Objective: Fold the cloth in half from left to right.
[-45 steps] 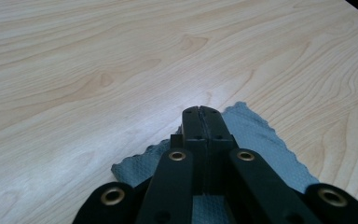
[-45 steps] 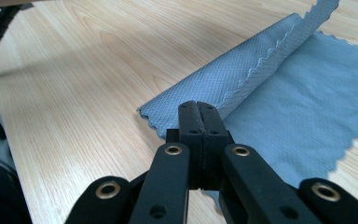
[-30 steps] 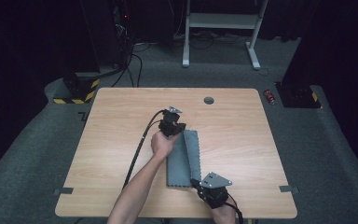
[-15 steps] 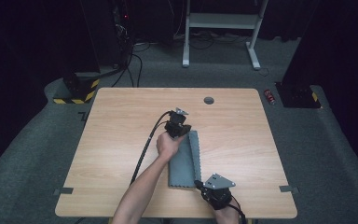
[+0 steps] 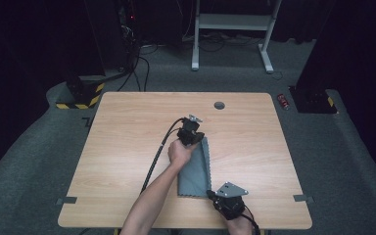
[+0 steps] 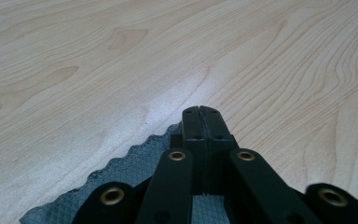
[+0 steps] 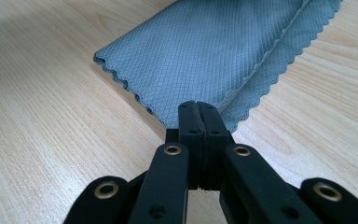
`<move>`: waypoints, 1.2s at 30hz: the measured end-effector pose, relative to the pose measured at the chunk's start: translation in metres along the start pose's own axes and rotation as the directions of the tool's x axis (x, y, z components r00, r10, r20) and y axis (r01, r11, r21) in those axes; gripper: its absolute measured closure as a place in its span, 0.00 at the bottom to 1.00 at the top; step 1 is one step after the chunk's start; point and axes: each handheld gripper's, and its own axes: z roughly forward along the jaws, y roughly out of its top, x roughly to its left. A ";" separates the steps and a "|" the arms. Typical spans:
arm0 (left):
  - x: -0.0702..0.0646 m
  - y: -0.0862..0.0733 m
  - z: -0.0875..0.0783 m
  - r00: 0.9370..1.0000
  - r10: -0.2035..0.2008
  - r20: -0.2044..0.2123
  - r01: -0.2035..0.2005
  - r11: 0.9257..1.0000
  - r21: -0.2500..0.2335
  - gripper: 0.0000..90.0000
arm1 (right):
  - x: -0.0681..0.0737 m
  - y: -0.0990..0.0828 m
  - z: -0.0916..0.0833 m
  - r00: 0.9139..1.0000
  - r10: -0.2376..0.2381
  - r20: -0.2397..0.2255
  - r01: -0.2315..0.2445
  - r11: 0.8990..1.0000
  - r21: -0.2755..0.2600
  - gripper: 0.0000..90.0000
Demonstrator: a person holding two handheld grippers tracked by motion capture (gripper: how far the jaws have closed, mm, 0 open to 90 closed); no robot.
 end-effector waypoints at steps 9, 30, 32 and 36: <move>0.001 -0.001 -0.001 1.000 -0.007 -0.013 0.008 1.000 0.013 0.79 | -0.008 -0.001 0.001 0.999 0.034 0.012 -0.035 0.999 0.018 0.89; -0.012 -0.090 -0.084 1.000 0.019 0.015 -0.018 0.999 -0.034 0.52 | -0.070 0.067 0.049 0.999 0.011 0.043 -0.013 0.999 0.045 0.89; -0.020 -0.100 -0.090 0.999 0.037 0.017 -0.036 0.998 -0.042 0.52 | -0.072 0.073 0.058 0.999 0.004 0.047 -0.006 0.998 0.055 0.89; -0.035 -0.121 -0.099 0.998 0.067 0.010 -0.067 0.996 -0.052 0.50 | -0.075 0.084 0.076 0.999 -0.012 0.050 0.008 0.996 0.083 0.89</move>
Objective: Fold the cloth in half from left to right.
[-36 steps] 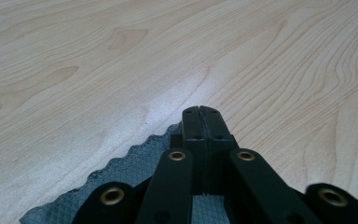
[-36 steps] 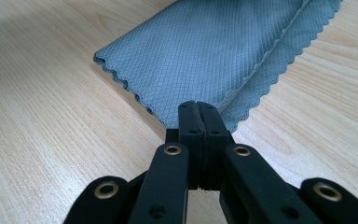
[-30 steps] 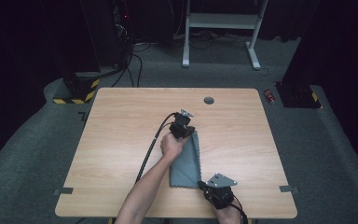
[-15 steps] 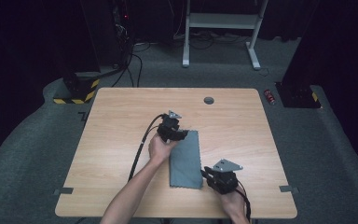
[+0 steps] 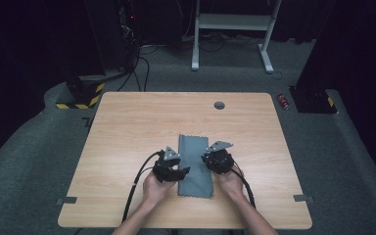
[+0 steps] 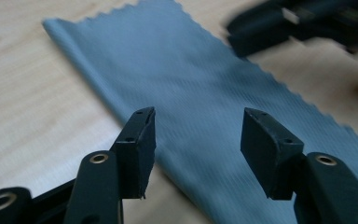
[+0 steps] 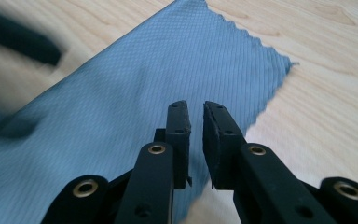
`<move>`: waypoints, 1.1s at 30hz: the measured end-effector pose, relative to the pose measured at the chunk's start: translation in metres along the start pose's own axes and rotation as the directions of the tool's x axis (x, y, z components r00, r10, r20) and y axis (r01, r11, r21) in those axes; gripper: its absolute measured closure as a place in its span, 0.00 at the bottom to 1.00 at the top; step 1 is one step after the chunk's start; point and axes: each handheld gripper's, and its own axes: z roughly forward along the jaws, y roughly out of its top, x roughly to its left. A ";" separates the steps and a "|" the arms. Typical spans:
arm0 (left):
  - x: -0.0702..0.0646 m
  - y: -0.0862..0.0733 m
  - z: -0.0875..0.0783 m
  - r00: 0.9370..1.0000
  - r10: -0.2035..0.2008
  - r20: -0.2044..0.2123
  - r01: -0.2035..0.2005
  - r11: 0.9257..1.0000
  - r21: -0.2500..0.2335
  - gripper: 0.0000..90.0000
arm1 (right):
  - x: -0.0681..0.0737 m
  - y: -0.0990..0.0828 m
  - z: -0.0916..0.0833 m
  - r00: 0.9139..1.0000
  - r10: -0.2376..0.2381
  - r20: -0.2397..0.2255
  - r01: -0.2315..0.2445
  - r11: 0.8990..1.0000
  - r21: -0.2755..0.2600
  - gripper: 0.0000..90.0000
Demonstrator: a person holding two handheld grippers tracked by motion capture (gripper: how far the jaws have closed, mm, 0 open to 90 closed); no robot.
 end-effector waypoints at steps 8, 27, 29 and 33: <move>-0.019 -0.029 -0.006 0.999 0.031 -0.024 -0.030 0.999 0.016 0.50 | -0.011 0.014 0.023 1.000 -0.002 0.020 0.001 0.999 0.047 0.87; -0.029 -0.046 -0.016 0.994 0.047 -0.095 -0.048 0.999 -0.014 0.46 | 0.001 0.032 0.032 0.998 -0.040 -0.042 0.039 0.999 -0.027 0.81; -0.028 -0.046 -0.016 0.994 0.046 -0.100 -0.048 0.999 -0.013 0.45 | 0.011 0.036 0.039 0.996 -0.051 -0.075 0.049 0.998 -0.028 0.80; -0.029 -0.046 -0.016 0.994 0.037 -0.100 -0.039 0.999 -0.014 0.43 | 0.023 0.045 0.055 0.994 -0.061 -0.092 0.062 0.998 0.002 0.79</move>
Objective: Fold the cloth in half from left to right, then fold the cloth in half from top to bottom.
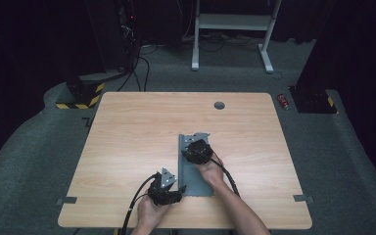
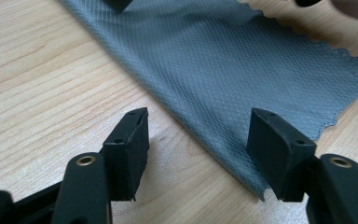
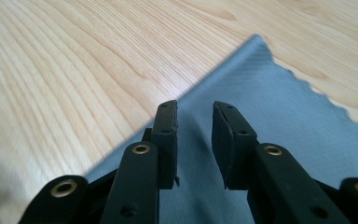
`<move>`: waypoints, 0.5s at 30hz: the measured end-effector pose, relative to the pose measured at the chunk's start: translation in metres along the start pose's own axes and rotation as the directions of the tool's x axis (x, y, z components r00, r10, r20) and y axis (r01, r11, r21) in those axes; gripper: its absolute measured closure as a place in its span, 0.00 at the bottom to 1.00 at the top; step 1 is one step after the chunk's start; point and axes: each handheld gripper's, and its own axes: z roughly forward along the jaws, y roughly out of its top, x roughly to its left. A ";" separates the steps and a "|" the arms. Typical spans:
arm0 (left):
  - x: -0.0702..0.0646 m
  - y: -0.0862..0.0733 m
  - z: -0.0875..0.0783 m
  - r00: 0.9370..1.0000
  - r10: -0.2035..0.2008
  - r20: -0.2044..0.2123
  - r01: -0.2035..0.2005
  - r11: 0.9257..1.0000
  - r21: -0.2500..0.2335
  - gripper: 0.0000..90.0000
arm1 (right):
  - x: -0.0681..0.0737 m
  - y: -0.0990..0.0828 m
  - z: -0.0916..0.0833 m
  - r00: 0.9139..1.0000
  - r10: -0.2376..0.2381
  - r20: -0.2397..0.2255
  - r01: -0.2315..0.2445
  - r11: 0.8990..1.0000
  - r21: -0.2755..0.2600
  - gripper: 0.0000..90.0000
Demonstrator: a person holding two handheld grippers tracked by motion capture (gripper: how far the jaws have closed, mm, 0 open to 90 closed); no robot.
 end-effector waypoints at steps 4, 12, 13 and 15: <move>0.000 0.000 0.000 1.000 -0.001 0.000 0.001 1.000 0.000 0.43 | 0.003 0.010 0.015 1.000 0.008 0.016 -0.008 1.000 0.026 0.78; 0.000 -0.001 0.000 1.000 -0.005 -0.002 0.005 1.000 -0.001 0.43 | -0.003 0.021 0.028 0.998 0.046 0.046 -0.047 0.998 0.035 0.74; 0.000 -0.001 -0.001 1.000 -0.004 -0.004 0.004 1.000 -0.002 0.43 | -0.004 0.020 0.026 0.998 0.053 0.041 -0.054 0.998 0.032 0.73; 0.000 -0.001 -0.001 1.000 -0.010 -0.003 0.010 1.000 -0.003 0.43 | -0.004 0.018 0.019 0.997 0.064 0.033 -0.064 0.998 0.018 0.72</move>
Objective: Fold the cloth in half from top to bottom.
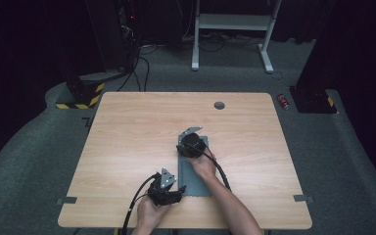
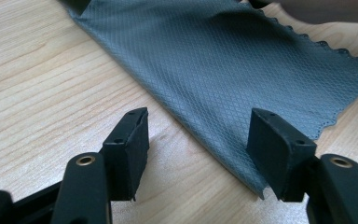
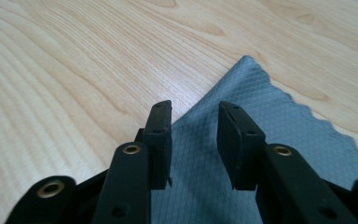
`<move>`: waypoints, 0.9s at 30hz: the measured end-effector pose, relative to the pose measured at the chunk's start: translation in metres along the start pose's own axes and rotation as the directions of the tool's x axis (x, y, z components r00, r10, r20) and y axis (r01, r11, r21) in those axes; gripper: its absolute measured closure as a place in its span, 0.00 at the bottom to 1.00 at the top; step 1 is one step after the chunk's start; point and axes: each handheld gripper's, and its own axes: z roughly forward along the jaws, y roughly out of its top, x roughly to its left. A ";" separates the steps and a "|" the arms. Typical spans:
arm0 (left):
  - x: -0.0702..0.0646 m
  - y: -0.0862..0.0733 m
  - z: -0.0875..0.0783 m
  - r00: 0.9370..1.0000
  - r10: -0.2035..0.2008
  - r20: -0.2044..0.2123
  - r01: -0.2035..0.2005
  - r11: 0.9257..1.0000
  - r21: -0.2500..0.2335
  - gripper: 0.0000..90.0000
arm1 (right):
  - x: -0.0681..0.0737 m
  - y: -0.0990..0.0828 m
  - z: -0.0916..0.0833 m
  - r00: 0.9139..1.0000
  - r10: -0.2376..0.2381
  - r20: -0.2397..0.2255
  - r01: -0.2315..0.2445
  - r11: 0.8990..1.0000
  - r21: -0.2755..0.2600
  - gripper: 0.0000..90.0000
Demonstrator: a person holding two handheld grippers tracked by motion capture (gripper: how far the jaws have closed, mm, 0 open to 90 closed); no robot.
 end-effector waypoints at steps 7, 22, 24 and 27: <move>0.013 0.009 0.000 0.998 -0.046 0.051 0.046 0.999 0.004 0.45 | -0.016 -0.018 -0.033 0.999 0.046 0.007 -0.045 0.998 -0.043 0.69; 0.069 0.066 0.028 0.990 -0.137 0.032 0.136 0.990 0.036 0.46 | -0.052 -0.042 -0.064 0.988 0.144 0.059 -0.140 0.987 -0.075 0.75; 0.075 0.072 0.032 0.990 -0.137 0.027 0.136 0.990 0.040 0.47 | -0.054 -0.043 -0.066 0.986 0.153 0.067 -0.147 0.986 -0.076 0.75; 0.083 0.080 0.039 0.988 -0.153 0.016 0.152 0.987 0.052 0.47 | -0.060 -0.045 -0.067 0.983 0.168 0.074 -0.163 0.984 -0.077 0.74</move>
